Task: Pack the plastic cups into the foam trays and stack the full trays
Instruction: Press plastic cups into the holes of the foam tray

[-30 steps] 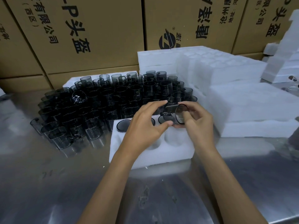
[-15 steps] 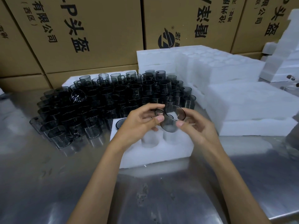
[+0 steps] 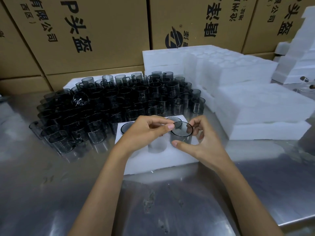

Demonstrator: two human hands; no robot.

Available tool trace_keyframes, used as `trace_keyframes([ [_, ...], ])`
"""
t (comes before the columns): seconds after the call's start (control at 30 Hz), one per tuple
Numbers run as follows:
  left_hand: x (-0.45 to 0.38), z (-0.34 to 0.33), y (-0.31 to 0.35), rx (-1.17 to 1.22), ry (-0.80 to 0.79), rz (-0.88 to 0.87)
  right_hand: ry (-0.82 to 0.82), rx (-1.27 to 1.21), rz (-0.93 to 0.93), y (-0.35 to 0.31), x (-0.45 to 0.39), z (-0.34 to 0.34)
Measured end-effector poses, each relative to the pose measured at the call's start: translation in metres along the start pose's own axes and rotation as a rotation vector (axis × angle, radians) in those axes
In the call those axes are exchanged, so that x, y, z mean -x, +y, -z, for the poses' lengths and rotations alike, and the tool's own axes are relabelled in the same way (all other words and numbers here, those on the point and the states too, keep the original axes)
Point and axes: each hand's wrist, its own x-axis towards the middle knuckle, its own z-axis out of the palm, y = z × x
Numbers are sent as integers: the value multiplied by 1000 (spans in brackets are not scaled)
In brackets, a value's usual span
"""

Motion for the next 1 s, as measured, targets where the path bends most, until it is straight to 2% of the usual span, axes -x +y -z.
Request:
trace_keyframes([
  [0.13,-2,1,-4,-91,-2,-20,-16,42,-51,-1,2,0],
  [0.3,-3,2,-8,-133,-13,-7,102,-74,-102,-4,-5,-1],
  [0.43,-5,-3,-10,-336,19,-32,59,-175,-196,0,-6,-1],
  [0.6,-6,-7,-11,-552,21,53,-15,-219,-253,2,-6,0],
  [0.7,-7,-4,-14,-546,21,85,-14,-253,-282,3,-9,2],
  [0.8,-8,-1,-19,-498,10,96,58,-281,-316,1,-19,1],
  [0.9,-9,5,-20,-321,145,16,138,-266,-256,-7,-43,-5],
  [1.0,-9,21,-21,-188,392,-58,39,-46,-221,-19,-84,-15],
])
